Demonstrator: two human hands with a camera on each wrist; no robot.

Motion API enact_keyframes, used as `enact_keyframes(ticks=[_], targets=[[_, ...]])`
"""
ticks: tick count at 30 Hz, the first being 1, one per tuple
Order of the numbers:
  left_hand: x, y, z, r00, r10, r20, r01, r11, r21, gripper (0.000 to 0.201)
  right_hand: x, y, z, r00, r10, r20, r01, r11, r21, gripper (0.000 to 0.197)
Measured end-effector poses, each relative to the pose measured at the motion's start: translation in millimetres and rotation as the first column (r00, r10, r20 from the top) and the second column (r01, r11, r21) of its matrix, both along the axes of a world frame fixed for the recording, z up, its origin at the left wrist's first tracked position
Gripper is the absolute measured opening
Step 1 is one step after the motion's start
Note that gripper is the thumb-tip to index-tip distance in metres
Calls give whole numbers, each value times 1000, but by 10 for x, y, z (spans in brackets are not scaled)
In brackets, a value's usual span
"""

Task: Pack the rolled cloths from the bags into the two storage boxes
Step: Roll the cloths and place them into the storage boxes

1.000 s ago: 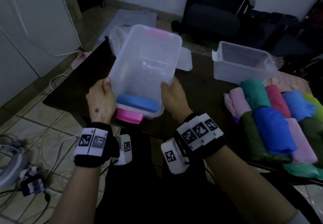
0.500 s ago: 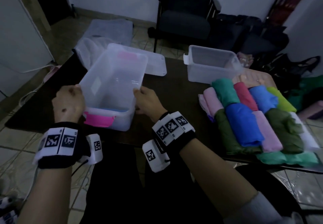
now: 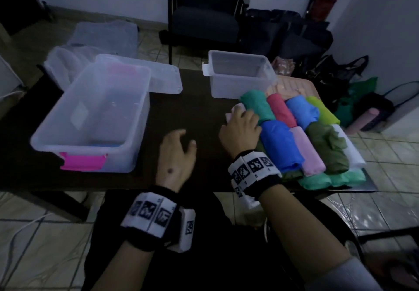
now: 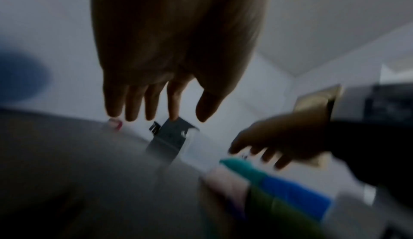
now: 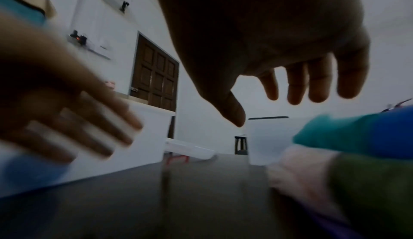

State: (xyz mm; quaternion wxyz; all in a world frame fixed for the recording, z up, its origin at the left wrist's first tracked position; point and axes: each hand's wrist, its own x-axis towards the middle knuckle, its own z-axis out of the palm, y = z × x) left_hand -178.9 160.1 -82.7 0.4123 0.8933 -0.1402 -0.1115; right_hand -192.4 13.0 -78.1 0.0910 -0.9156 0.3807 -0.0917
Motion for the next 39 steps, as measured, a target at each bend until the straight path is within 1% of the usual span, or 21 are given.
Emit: enact_keyframes(ticks=[1, 2, 3, 4, 6, 7, 8, 10, 11, 12, 14, 20, 22, 26, 28, 30, 32, 34, 36, 37, 39], targets=[[-28, -85, -132, 994, -31, -103, 39, 996, 76, 49, -83, -84, 17, 999, -52, -12, 51, 997, -51, 49], [-58, -153, -250, 987, -53, -154, 76, 985, 152, 53, -148, -189, -18, 995, -101, -25, 99, 993, -67, 52], [-82, -208, -352, 985, -70, -159, 104, 969, 223, 56, -212, -287, -43, 988, -151, -18, 149, 986, -71, 56], [-103, -245, -432, 987, -85, -135, 120, 953, 279, 58, -267, -372, -54, 979, -202, 14, 202, 975, -90, 59], [-134, -285, -553, 989, -115, -88, 139, 925, 353, 58, -372, -511, -28, 952, -290, 101, 302, 943, -139, 61], [-143, -292, -602, 989, -129, -78, 149, 910, 386, 59, -415, -559, -7, 946, -316, 71, 321, 944, -73, 61], [-148, -288, -645, 988, -141, -69, 157, 894, 419, 59, -439, -619, -2, 945, -327, 3, 327, 945, 24, 63], [-149, -279, -690, 985, -162, -59, 171, 869, 465, 60, -457, -747, 1, 942, -305, -141, 328, 926, 186, 72], [-149, -274, -702, 984, -170, -59, 178, 860, 478, 60, -462, -808, 0, 939, -287, -191, 327, 916, 232, 77], [-149, -272, -707, 982, -177, -59, 183, 854, 487, 60, -450, -865, -52, 939, -269, -216, 319, 914, 249, 82], [-157, -274, -714, 982, -180, -51, 181, 847, 500, 61, -440, -921, -110, 942, -229, -247, 286, 931, 228, 90], [-164, -269, -722, 981, -188, -38, 180, 835, 520, 61, -468, -973, -110, 958, -200, -204, 248, 938, 243, 89], [-171, -261, -730, 982, -189, -26, 175, 841, 512, 61, -501, -956, -102, 965, -183, -190, 224, 949, 222, 85], [-163, -271, -731, 983, -184, -26, 172, 848, 502, 61, -546, -788, 21, 988, -117, -106, 129, 985, 111, 79], [-159, -270, -729, 982, -186, -27, 174, 848, 501, 61, -494, -615, 161, 998, -22, -57, 27, 996, 83, 74], [-137, -253, -722, 979, -198, -45, 195, 854, 482, 62, -361, -443, 247, 990, 139, -9, -137, 982, 127, 72], [-94, -220, -687, 973, -214, -88, 231, 873, 430, 66, -176, -296, 253, 941, 336, -40, -328, 934, 142, 74], [-27, -164, -621, 970, -207, -128, 240, 897, 371, 72, 21, -176, 187, 860, 488, -145, -474, 872, 126, 76], [64, -82, -551, 976, -160, -147, 201, 919, 340, 80, 174, -74, 73, 776, 581, -246, -571, 813, 119, 75], [116, -33, -529, 977, -143, -156, 190, 918, 347, 83, 234, -34, 5, 736, 619, -275, -612, 781, 123, 73], [205, 68, -524, 970, -156, -189, 220, 893, 393, 91, 313, 17, -117, 663, 684, -304, -683, 719, 128, 70]])
